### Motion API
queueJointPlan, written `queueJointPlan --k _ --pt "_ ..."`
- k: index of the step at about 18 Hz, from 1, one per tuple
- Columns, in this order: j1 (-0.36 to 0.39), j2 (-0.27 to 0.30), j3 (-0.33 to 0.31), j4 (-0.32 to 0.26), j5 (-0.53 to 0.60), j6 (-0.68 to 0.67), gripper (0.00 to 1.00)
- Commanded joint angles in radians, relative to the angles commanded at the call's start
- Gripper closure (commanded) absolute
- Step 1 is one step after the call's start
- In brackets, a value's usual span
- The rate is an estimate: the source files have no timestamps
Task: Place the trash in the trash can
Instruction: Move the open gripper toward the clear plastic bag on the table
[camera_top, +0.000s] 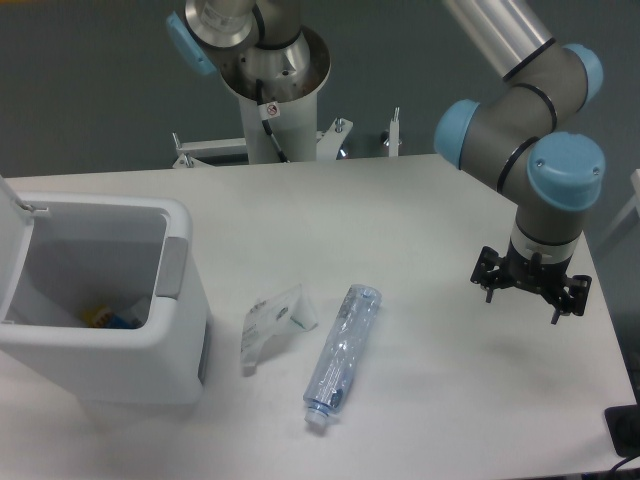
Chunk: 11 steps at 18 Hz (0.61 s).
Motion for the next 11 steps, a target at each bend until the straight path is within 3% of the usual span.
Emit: queueJointPlan --k 11 --pt "-0.029 0.006 -0.002 -0.002 -0.002 -0.061 0.00"
